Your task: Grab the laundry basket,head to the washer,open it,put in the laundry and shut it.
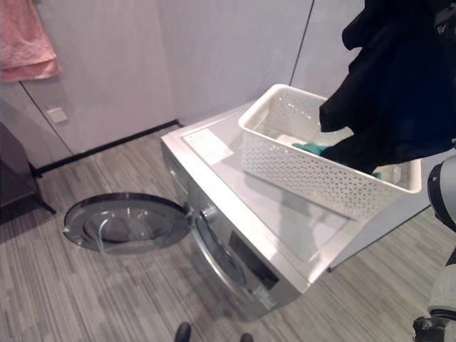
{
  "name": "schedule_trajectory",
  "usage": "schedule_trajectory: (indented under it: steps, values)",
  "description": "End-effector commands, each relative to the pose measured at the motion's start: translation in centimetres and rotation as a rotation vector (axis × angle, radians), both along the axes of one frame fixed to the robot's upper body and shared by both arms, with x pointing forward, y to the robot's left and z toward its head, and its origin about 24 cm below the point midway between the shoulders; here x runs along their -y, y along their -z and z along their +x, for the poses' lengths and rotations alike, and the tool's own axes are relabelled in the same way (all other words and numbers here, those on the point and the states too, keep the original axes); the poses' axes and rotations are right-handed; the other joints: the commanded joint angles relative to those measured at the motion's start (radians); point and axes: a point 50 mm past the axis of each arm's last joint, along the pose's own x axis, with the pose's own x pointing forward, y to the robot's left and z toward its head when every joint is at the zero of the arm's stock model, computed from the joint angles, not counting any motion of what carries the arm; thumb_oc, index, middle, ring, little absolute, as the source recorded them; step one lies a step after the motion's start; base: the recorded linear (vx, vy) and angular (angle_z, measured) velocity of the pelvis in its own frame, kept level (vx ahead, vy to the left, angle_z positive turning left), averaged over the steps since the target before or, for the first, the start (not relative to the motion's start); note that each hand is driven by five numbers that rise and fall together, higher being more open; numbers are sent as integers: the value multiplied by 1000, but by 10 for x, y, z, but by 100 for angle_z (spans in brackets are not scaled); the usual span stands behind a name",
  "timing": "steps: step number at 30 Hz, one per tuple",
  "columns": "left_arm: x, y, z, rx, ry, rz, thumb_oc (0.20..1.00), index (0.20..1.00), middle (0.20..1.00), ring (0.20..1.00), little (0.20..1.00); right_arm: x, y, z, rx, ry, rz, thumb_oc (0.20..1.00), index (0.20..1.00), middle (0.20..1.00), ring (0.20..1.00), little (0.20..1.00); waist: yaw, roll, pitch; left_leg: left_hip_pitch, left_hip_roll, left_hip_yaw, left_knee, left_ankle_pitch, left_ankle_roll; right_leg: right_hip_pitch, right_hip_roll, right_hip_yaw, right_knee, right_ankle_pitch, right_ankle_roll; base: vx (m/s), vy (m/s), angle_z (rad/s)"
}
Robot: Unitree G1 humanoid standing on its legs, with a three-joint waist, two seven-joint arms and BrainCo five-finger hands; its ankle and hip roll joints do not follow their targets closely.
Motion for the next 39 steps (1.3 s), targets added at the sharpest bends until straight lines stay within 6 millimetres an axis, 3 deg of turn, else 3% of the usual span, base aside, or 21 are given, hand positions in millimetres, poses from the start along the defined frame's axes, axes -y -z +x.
schedule_trajectory:
  steps: [1,9,16,23,31,35,38,39]
  values:
    - [-19,-5,4,-21,19,83,1000,1000,1000,1000,1000,10,-66,-50,268,78,-68,200,200,200,200,200,7,-78,-8,123,40,62,5,-126,-16,68,-81,46,9,-118,75,0,0,0]
    - [-19,-4,-1,-39,2,84,1000,1000,1000,1000,1000,6,-86,-71,353,67,-144,200,200,200,200,200,-20,-81,-21,140,41,84,5,-137,-13,70,-84,68,9,-113,80,2,17,-5]
    - [-16,-3,-4,-47,-18,70,1000,1000,1000,1000,1000,17,-85,-80,329,141,-208,200,200,200,200,200,-46,-79,-35,156,35,106,5,-147,-6,64,-90,91,14,-104,84,-6,36,-17]
    - [-11,-1,-8,-58,-54,39,1000,1000,1000,1000,1000,55,-55,-80,142,303,-234,200,200,200,200,200,-88,-71,-42,172,26,150,5,-161,5,38,-90,141,13,-82,95,-21,29,-22]
    - [-1,3,-14,-71,-88,1,1000,1000,1000,1000,1000,79,-32,-95,149,384,-275,200,200,200,200,200,-125,-42,-37,191,13,189,5,-178,20,18,-94,183,16,-67,104,2,25,-27]
    - [6,4,-11,-61,-79,-19,1000,1000,1000,1000,1000,101,-6,-103,104,425,-254,200,200,200,200,200,-137,-26,-31,193,6,194,5,-183,24,14,-101,187,18,-66,107,-4,18,-5]
    - [16,6,-9,-57,-73,-45,1000,1000,1000,1000,1000,108,24,-96,57,396,-213,200,200,200,200,200,-152,-4,-28,196,2,199,5,-187,28,12,-104,192,19,-66,109,-8,11,-12]
    - [13,5,-10,-59,-72,-37,1000,1000,1000,1000,1000,110,28,-96,54,398,-205,200,200,200,200,200,-151,-12,-29,196,3,199,5,-188,28,13,-103,192,19,-65,109,1,3,-7]
